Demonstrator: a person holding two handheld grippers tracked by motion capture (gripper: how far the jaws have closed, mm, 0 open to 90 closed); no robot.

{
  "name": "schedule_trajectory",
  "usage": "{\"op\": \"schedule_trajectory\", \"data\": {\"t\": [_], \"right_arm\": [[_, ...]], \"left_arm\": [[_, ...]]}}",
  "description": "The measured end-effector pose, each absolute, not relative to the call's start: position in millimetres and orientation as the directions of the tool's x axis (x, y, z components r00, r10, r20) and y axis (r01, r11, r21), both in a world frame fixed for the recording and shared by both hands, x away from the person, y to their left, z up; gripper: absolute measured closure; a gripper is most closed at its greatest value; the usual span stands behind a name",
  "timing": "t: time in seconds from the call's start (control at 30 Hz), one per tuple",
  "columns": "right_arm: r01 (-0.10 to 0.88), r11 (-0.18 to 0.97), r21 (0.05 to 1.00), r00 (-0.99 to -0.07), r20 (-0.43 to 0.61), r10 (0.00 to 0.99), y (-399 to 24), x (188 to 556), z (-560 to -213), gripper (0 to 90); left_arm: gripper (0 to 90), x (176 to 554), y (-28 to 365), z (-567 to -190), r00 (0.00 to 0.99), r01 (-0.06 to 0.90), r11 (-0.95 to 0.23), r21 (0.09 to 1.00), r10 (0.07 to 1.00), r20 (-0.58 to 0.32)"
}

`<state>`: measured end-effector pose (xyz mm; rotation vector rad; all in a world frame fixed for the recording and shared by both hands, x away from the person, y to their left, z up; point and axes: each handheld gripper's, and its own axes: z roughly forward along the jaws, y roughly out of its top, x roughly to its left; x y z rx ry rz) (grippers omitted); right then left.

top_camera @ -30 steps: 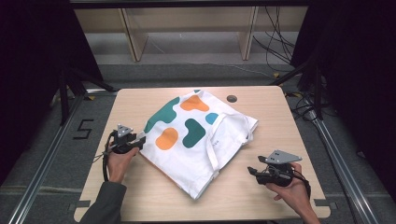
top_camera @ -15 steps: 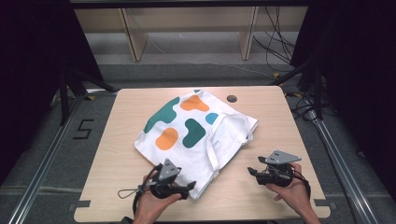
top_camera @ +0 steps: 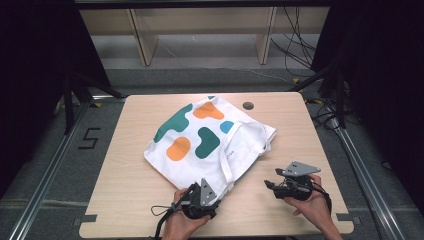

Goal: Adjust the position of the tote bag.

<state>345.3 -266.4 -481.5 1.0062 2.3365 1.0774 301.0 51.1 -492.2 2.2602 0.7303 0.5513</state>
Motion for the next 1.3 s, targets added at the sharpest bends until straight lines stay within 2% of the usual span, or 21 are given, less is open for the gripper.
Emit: {"op": "schedule_trajectory", "data": {"t": [0.03, 0.1, 0.13, 0.17, 0.2, 0.3, 0.33, 0.43, 0.5, 0.7, 0.73, 0.77, 0.8, 1.03, 1.07, 1.17, 1.2, 1.23, 1.27, 1.3], "right_arm": [[0.452, 0.450, 0.770, -0.672, -0.037, 0.740, -266, 345, -482, 39.5], [0.453, 0.450, 0.770, -0.672, -0.037, 0.740, -266, 345, -482, 39.5], [0.462, 0.447, 0.766, -0.670, -0.029, 0.742, -266, 344, -482, 39.5], [0.462, 0.447, 0.766, -0.670, -0.029, 0.742, -266, 344, -482, 39.5], [0.462, 0.444, 0.768, -0.666, -0.031, 0.746, -267, 344, -481, 39.5], [0.460, 0.443, 0.770, -0.666, -0.032, 0.746, -268, 344, -480, 39.5], [0.451, 0.441, 0.776, -0.662, -0.041, 0.749, -270, 345, -480, 39.5], [0.472, 0.430, 0.769, -0.653, -0.022, 0.757, -271, 345, -480, 39.5], [0.445, 0.418, 0.792, -0.642, -0.044, 0.766, -273, 346, -478, 39.5], [0.462, 0.394, 0.795, -0.621, -0.027, 0.783, -276, 347, -476, 39.5], [0.443, 0.402, 0.802, -0.618, -0.051, 0.784, -276, 349, -477, 39.5], [0.470, 0.390, 0.792, -0.610, -0.028, 0.792, -273, 348, -478, 39.5], [0.436, 0.416, 0.798, -0.624, -0.065, 0.779, -274, 352, -479, 39.5], [0.434, 0.466, 0.771, -0.633, -0.107, 0.767, -258, 362, -484, 40.7], [0.420, 0.479, 0.771, -0.640, -0.122, 0.759, -256, 366, -486, 41.6], [0.424, 0.503, 0.753, -0.647, -0.137, 0.750, -248, 374, -491, 42.3], [0.423, 0.516, 0.745, -0.646, -0.151, 0.748, -244, 379, -492, 42.3], [0.423, 0.516, 0.745, -0.646, -0.151, 0.748, -244, 379, -492, 42.3], [0.422, 0.520, 0.742, -0.643, -0.159, 0.749, -242, 381, -492, 42.3], [0.417, 0.535, 0.735, -0.643, -0.177, 0.745, -237, 387, -493, 42.6]], "left_arm": [[50.5, 300, 53, -492, 0.755, 0.339, -0.612, 0.715, 0.631, 0.181], [52.4, 300, 55, -491, 0.752, 0.320, -0.609, 0.725, 0.629, 0.196], [61.1, 300, 59, -488, 0.760, 0.316, -0.621, 0.717, 0.618, 0.201], [61.1, 300, 61, -489, 0.753, 0.314, -0.608, 0.729, 0.628, 0.199], [65.8, 300, 72, -488, 0.744, 0.316, -0.609, 0.728, 0.635, 0.208], [71.0, 301, 86, -487, 0.738, 0.323, -0.604, 0.729, 0.643, 0.205], [71.9, 302, 101, -484, 0.724, 0.326, -0.595, 0.734, 0.657, 0.211], [72.7, 300, 117, -481, 0.690, 0.351, -0.563, 0.748, 0.696, 0.200], [73.8, 299, 139, -478, 0.673, 0.351, -0.569, 0.744, 0.705, 0.222], [74.2, 294, 173, -480, 0.609, 0.392, -0.516, 0.762, 0.766, 0.205], [74.2, 294, 176, -480, 0.596, 0.394, -0.505, 0.768, 0.776, 0.204], [74.4, 292, 184, -480, 0.587, 0.402, -0.506, 0.763, 0.782, 0.209], [74.4, 292, 187, -481, 0.580, 0.399, -0.499, 0.769, 0.787, 0.210], [74.7, 293, 199, -482, 0.574, 0.409, -0.496, 0.766, 0.792, 0.207], [74.7, 292, 197, -483, 0.550, 0.419, -0.456, 0.785, 0.815, 0.180], [74.7, 293, 199, -483, 0.567, 0.414, -0.473, 0.777, 0.803, 0.187], [74.7, 292, 198, -484, 0.557, 0.425, -0.447, 0.787, 0.815, 0.161], [74.7, 292, 198, -484, 0.557, 0.425, -0.447, 0.787, 0.815, 0.161], [74.7, 293, 202, -482, 0.564, 0.425, -0.490, 0.761, 0.801, 0.201], [74.7, 292, 201, -484, 0.559, 0.427, -0.458, 0.780, 0.811, 0.171]]}}
